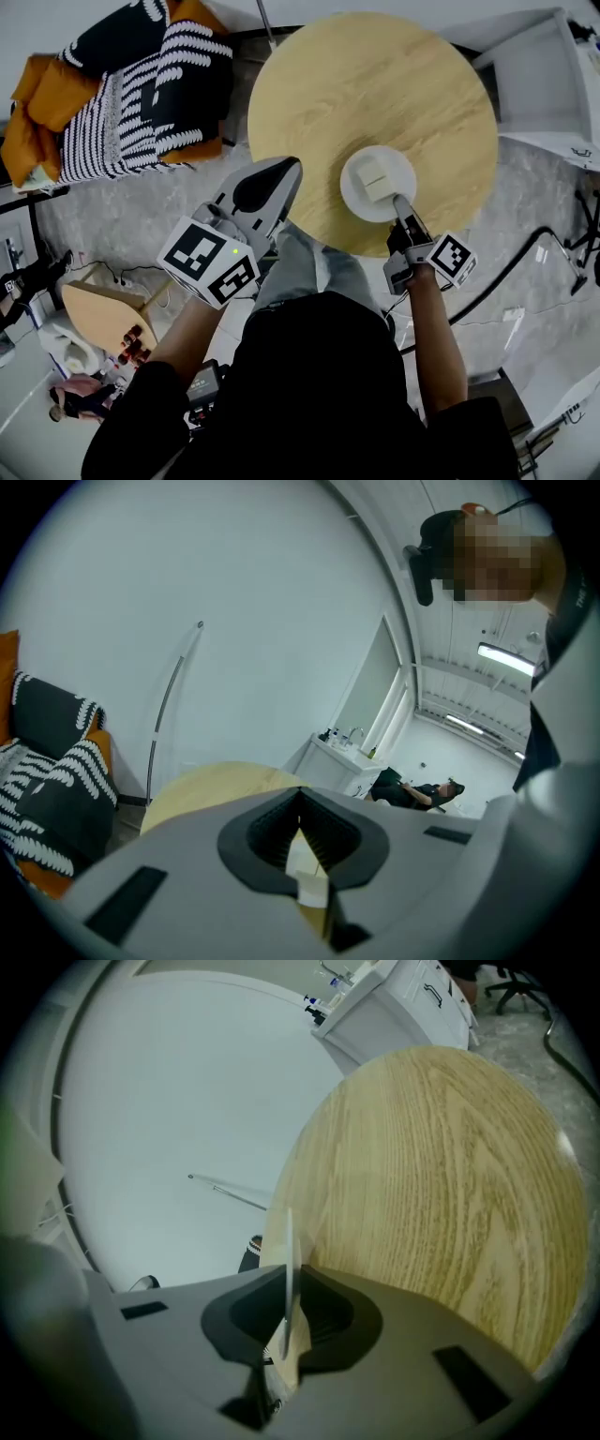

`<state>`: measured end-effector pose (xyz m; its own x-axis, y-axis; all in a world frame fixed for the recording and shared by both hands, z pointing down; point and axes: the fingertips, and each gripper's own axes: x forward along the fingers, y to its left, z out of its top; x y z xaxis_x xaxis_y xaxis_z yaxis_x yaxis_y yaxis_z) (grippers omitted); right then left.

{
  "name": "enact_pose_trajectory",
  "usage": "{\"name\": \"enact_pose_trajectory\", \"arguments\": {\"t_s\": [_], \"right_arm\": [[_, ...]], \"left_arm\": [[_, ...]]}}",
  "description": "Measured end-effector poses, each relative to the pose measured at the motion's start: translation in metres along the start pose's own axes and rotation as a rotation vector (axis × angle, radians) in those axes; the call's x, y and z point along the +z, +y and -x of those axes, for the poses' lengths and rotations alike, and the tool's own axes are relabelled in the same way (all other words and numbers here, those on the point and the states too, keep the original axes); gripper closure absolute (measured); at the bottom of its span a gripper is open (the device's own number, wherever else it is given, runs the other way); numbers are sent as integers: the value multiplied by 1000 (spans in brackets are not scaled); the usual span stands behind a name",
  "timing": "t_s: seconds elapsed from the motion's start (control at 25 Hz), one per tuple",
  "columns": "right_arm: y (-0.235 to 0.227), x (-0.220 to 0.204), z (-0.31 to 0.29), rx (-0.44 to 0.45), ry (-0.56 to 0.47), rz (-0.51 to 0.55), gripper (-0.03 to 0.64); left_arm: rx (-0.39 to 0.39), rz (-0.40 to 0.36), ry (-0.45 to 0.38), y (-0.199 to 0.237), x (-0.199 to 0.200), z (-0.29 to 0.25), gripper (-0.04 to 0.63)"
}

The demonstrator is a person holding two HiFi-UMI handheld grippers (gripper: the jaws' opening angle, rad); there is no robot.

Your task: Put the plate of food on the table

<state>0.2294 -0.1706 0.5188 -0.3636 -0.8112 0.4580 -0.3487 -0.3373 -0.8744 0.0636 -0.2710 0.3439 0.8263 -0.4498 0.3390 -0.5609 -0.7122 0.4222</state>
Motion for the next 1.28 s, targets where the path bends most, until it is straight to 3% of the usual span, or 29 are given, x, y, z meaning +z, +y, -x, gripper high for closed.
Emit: {"name": "enact_pose_trajectory", "arguments": {"t_s": [0.12,0.4,0.64,0.8,0.96,1.08,1.28], "right_arm": [[1,-7,-5,18,13,-17,584],[-15,-16,-9,-35,37,-12,584],[-27,-20,-11,-110,69,77,588],[-32,-27,-12,-117,112,78,586],[-26,-38,-10,-86,194,161,580],[-12,-53,-6,20,297,227,410],[-14,-79,9,16,516,493,379]], "left_arm": [[8,26,15,7,-10,-3,588],[7,53,36,11,-21,-9,589],[-16,55,45,8,-34,-12,589],[-26,55,60,6,-46,-9,589],[-39,47,58,0,-48,-2,589],[-40,47,61,-5,-53,8,589],[-28,46,59,-10,-59,20,589]]}}
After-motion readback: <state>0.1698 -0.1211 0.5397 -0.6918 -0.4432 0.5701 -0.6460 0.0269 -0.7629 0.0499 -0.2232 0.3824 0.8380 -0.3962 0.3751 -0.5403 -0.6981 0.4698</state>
